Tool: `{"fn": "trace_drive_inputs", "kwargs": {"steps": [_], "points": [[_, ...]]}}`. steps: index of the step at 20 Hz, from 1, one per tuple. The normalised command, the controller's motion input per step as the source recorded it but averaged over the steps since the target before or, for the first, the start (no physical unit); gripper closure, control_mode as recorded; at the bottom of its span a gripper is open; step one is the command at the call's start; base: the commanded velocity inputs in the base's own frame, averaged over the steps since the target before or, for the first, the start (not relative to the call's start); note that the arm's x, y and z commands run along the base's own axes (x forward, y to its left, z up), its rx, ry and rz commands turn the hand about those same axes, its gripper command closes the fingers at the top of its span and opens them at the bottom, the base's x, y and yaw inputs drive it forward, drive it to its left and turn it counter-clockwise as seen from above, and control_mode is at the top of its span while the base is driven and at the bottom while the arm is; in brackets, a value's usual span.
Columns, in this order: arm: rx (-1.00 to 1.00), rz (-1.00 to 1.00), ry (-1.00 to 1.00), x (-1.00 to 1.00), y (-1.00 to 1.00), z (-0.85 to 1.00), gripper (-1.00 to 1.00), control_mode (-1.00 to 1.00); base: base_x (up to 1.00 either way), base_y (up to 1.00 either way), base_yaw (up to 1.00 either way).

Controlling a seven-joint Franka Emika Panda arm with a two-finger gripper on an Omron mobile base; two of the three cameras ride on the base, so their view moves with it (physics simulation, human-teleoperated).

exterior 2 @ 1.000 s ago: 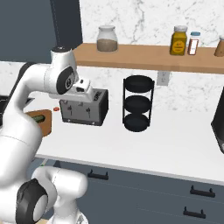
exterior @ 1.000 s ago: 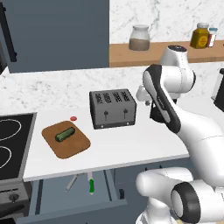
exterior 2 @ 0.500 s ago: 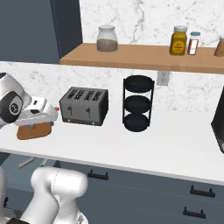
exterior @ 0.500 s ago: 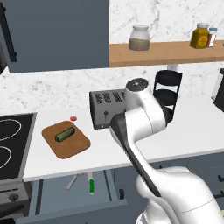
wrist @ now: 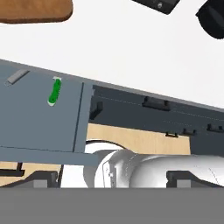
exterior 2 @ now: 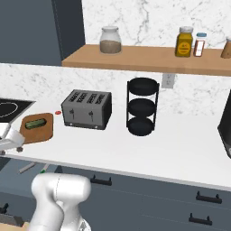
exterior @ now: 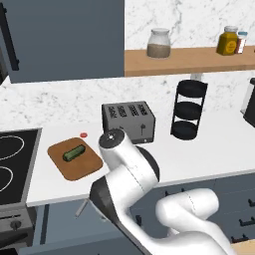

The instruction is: Place the appropriate cutting tool for cutting the cucumber skin on the cutting board.

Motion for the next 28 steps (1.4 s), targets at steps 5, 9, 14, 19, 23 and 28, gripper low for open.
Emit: {"fn": "trace_drive_inputs", "kwargs": {"steps": [5, 9, 14, 19, 23, 28], "points": [[0.01, 0.01, 0.22, -0.01, 0.93, -0.49, -1.00, -1.00, 0.00, 0.00, 0.00], [0.07, 0.02, 0.17, 0.00, 0.66, -0.71, -1.00, -1.00, 0.00, 0.00, 0.00], [0.20, 0.00, 0.07, 0.01, 0.09, -0.77, -1.00, -1.00, 0.00, 0.00, 0.00], [0.23, 0.00, 0.00, 0.08, -0.01, -0.64, -1.00, -1.00, 0.00, 0.00, 0.00], [0.13, 0.00, 0.00, 0.11, 0.00, -0.58, -1.00, -1.00, 0.00, 0.00, 0.00], [0.04, 0.00, 0.02, 0.32, 0.00, -0.47, -1.00, -1.00, 0.00, 0.00, 0.00]]}}
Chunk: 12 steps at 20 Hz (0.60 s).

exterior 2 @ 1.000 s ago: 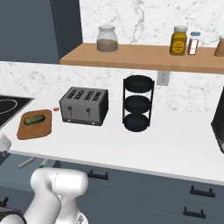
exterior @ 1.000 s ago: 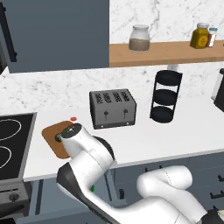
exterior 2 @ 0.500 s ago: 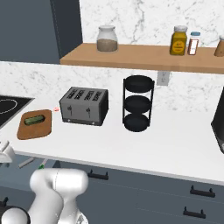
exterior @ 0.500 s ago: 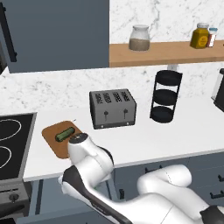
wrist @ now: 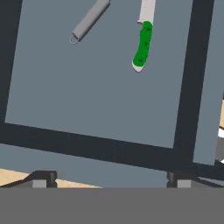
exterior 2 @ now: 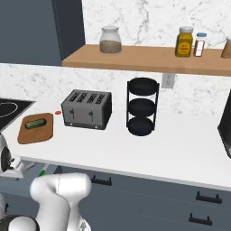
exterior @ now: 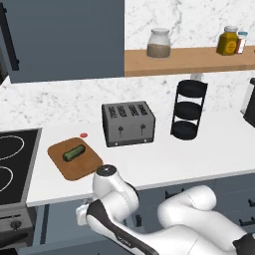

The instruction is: Place the appropriate cutting tool for cutting the cucumber skin on the cutting board.

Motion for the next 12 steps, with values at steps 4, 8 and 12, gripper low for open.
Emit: {"fn": "trace_drive_inputs", "kwargs": {"steps": [4, 8, 12], "points": [[0.00, 0.00, 0.12, 0.40, 0.10, -0.41, -1.00, -1.00, 0.00, 0.00, 0.00], [0.00, 0.00, 0.12, 0.25, 0.18, -0.44, -1.00, -1.00, 0.00, 0.00, 0.00], [-0.01, 0.00, 0.10, 0.09, 0.27, -0.45, -1.00, -1.00, 0.00, 0.00, 0.00]]}}
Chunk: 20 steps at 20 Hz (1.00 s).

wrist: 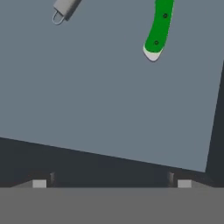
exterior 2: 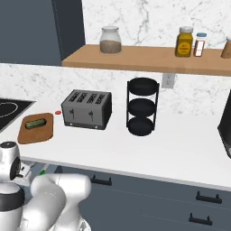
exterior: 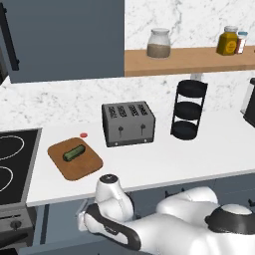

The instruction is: Place the appropriate cutting tool for cutting the cucumber skin on the cutting board.

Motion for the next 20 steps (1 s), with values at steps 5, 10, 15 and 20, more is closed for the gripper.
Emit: {"fn": "trace_drive_inputs", "kwargs": {"steps": [5, 10, 15, 20], "points": [[-0.06, -0.01, 0.12, -0.03, 0.24, -0.19, -1.00, -1.00, 0.00, 0.00, 0.00], [-0.02, -0.04, 0.07, -0.62, 0.02, -0.04, -1.00, -1.00, 0.00, 0.00, 0.00], [0.00, -0.07, 0.00, -1.00, -0.03, -0.02, -1.00, -1.00, 0.00, 0.00, 0.00], [0.01, -0.11, 0.00, -1.00, -0.13, 0.01, -1.00, -1.00, 0.00, 0.00, 0.00]]}}
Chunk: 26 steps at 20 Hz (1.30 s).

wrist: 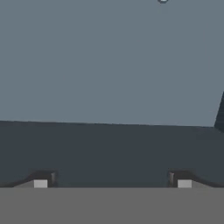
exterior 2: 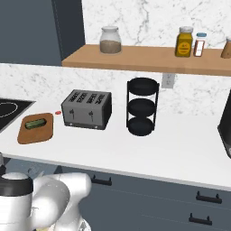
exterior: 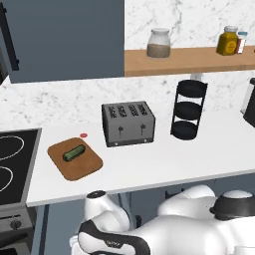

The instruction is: Place the appropriate cutting tool for cutting the cucumber skin on the cutting board.

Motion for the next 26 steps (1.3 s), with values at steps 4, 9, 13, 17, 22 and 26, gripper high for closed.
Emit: {"fn": "trace_drive_inputs", "kwargs": {"steps": [4, 9, 13, 17, 22, 26], "points": [[0.00, -0.11, 0.00, -1.00, -0.07, 0.16, -1.00, -1.00, 0.00, 0.00, 0.00], [-0.07, -0.13, 0.00, 0.11, 0.28, 0.63, -1.00, -1.00, 0.00, 0.00, 0.00], [-0.20, -0.15, 0.02, 1.00, 0.69, 0.72, -1.00, -1.00, 0.00, 0.00, 0.00], [-0.20, -0.16, 0.00, 0.89, 0.73, 0.46, -1.00, -1.00, 0.00, 0.00, 0.00], [-0.18, -0.15, 0.00, 0.52, 0.51, 0.07, -1.00, -1.00, 0.00, 0.00, 0.00], [-0.10, -0.11, -0.01, 0.15, 0.06, -0.06, -1.00, -1.00, 0.00, 0.00, 0.00]]}}
